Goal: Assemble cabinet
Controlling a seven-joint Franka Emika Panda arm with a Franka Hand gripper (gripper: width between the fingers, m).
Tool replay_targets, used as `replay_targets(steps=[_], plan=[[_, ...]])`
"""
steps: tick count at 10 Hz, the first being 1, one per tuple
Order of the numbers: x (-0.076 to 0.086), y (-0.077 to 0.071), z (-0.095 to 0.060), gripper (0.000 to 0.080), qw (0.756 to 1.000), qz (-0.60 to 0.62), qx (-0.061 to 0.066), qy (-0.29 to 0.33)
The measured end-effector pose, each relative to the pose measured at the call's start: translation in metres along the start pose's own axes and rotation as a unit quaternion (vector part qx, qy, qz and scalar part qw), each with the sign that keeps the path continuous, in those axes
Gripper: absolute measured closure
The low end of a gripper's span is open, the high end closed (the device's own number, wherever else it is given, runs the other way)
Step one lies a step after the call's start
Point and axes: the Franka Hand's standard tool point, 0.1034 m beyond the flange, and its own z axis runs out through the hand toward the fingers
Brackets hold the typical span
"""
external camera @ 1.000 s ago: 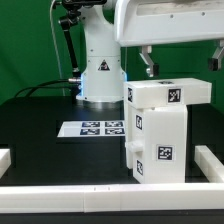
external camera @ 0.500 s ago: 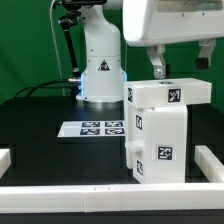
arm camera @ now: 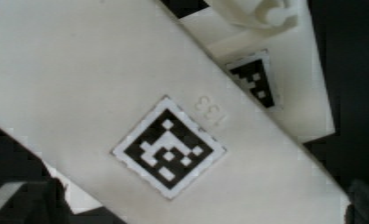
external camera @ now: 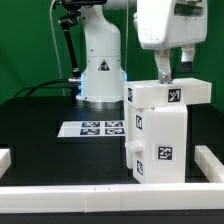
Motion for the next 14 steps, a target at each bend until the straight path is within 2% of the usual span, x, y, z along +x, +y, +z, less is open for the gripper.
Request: replay_targets(steps=[2,3,5,8,10,12,14], plan=[[-0.003,0.002,0.0,0.0003,0.998,-0.068,-0.003,-0.005],[-0.002,0.003,0.001,0.0003,0.992,-0.124,-0.009,-0.004],[-0.004,0.0,0.007,0.0003,0.968,-0.248,-0.01,-0.023],[-0.007,0.0,0.014,0.0003,0.938,-0.343,-0.008,-0.043],[-0.007,0.001,0.015,0.0003,0.945,-0.324,-0.009,-0.043],[-0.011,0.003,0.015,0.0244,0.946,-0.32,-0.008,-0.044],[-0.011,0.003,0.015,0.024,0.953,-0.299,-0.008,-0.043]])
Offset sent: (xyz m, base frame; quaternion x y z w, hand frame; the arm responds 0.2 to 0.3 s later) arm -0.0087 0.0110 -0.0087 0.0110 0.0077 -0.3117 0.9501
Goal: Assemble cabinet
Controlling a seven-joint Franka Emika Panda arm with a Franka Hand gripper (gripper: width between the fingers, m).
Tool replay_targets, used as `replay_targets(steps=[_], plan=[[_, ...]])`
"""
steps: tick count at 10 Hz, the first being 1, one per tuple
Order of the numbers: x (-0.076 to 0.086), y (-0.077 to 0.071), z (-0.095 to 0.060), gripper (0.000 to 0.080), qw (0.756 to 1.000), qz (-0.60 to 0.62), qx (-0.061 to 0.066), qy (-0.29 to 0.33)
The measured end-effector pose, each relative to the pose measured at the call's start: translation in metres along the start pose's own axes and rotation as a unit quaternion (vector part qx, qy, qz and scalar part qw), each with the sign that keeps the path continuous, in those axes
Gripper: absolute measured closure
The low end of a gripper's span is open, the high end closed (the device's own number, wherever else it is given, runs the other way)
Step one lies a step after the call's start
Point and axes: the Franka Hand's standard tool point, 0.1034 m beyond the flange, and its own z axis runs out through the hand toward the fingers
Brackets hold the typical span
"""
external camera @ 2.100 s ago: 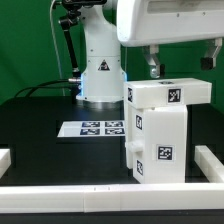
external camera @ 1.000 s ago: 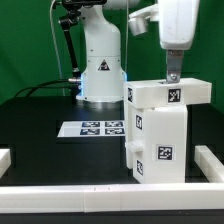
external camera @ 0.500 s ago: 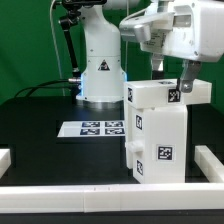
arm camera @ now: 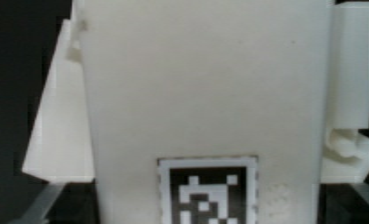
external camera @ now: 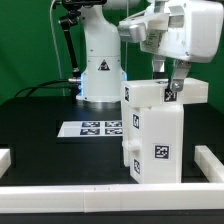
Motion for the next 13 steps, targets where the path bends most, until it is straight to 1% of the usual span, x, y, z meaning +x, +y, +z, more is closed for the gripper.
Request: replay_targets(steps=[1,3,4,8,9,10,13], plan=[[-0.0004,0.0,0.0,0.024,1.0,0.0,0.0,0.0],[-0.0008,0.0002,-0.0002,0.024,0.997,0.08,0.0,0.001],[-0.0037,0.0002,0.0,0.024,0.994,0.113,0.0,0.001],[-0.0066,0.0009,-0.0006,0.0239,0.968,0.249,0.0,0.001],[-0.0064,0.001,-0.0007,0.0239,0.959,0.284,0.0,0.001],[-0.0061,0.0009,-0.001,0.0239,0.943,0.332,0.0,0.001],[-0.0059,0.001,-0.0014,0.0239,0.905,0.425,0.0,0.002]])
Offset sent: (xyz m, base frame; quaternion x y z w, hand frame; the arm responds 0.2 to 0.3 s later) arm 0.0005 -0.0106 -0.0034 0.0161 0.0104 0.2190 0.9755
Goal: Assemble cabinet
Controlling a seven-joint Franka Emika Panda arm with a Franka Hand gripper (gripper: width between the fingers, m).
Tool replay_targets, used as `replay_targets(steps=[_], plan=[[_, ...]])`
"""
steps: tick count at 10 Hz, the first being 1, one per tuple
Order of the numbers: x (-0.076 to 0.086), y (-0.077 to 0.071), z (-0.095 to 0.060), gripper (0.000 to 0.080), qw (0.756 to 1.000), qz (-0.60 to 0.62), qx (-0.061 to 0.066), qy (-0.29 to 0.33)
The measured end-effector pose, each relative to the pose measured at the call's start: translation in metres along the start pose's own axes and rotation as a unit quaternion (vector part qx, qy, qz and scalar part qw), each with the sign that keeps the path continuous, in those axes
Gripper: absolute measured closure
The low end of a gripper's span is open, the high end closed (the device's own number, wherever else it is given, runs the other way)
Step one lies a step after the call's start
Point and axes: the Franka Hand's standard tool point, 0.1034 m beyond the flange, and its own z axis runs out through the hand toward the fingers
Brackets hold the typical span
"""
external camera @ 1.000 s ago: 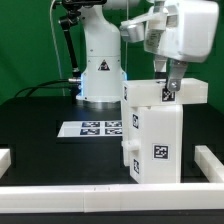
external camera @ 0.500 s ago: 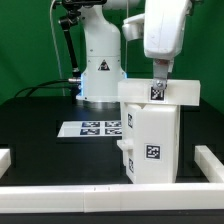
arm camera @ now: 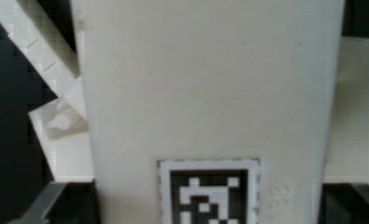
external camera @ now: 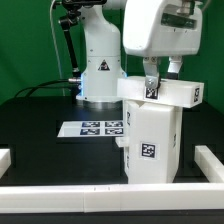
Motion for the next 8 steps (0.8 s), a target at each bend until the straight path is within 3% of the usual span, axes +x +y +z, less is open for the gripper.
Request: replay_targets(steps=[5,8], plan=[[0.004,-0.003,-0.001,0.0239,0.987,0.162,0.001,0.001],[0.013,-0.015,-0.004,0.0239,0.99,0.14,0.003,0.003]])
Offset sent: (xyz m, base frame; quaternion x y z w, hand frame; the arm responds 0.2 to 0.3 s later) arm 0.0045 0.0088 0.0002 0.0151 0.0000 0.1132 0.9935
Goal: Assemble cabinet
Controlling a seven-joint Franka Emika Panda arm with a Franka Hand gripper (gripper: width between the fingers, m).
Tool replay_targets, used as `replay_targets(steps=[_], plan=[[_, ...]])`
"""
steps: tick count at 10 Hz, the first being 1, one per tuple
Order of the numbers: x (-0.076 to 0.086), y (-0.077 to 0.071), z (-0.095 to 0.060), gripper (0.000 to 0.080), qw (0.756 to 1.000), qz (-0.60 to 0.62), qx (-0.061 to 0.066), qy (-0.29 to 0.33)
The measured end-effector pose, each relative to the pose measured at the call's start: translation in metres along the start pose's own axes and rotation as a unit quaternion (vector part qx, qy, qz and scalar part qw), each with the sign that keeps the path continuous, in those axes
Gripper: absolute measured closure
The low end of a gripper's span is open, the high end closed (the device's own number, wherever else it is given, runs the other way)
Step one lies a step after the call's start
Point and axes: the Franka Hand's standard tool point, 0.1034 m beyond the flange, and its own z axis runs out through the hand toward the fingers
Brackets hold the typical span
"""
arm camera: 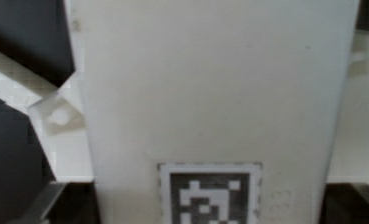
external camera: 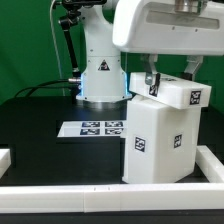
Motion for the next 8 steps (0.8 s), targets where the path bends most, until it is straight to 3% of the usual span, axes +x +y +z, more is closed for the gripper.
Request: replay_targets(steps=[2,6,8], plan=[[0.0011,-0.0076,-0.0001,0.0239,1.0,-0.017,0.002,0.0],[0.0006,-0.0064,0.0007,0.0239,1.0,-0.001,0.002,0.0],[0.0004,-0.0062,0.0009,0.0239,0.997,0.071,0.002,0.0]])
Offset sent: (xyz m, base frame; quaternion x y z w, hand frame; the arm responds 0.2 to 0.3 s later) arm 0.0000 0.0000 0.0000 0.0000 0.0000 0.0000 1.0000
